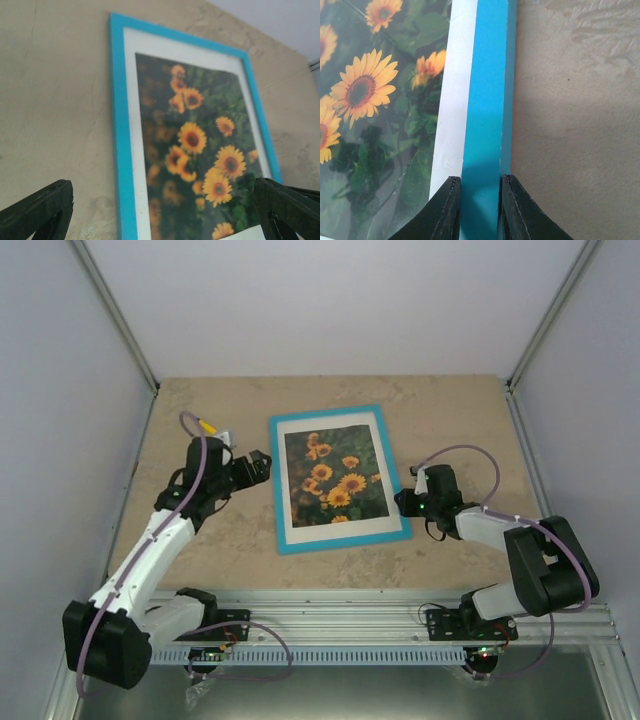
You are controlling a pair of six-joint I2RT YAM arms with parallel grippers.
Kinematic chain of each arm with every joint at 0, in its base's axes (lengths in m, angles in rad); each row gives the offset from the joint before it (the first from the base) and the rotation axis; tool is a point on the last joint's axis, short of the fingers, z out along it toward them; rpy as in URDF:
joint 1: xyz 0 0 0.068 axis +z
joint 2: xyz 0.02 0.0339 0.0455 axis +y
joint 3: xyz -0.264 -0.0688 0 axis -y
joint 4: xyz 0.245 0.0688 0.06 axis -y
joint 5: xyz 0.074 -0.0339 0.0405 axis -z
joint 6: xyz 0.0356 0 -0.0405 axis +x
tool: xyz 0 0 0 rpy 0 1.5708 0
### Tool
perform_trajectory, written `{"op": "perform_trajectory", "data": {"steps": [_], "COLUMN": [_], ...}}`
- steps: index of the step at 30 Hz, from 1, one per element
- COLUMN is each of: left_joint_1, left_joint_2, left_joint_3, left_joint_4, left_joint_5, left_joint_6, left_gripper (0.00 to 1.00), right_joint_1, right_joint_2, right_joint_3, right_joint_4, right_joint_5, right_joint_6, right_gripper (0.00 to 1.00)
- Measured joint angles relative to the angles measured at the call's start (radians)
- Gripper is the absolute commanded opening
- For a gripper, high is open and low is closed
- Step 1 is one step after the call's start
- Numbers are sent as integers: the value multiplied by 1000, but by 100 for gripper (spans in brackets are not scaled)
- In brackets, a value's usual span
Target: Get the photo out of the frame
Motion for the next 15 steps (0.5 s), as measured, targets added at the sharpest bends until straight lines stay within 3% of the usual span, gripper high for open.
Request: {"op": "perform_trajectory", "data": {"steps": [15], "left_joint_1": [-209], "left_joint_2": [260], "left_joint_3": [-35], "left_joint_4": [-30], "left_joint_5": [-257], "left_joint_6": [-69], "left_gripper": [92], "right_joint_1": [1], "right_joint_2": [-1], "right_joint_3": [-4], "right_joint_4": [55], "right_joint_5": [-6], "right_joint_6": [-6], "right_gripper": [10]}}
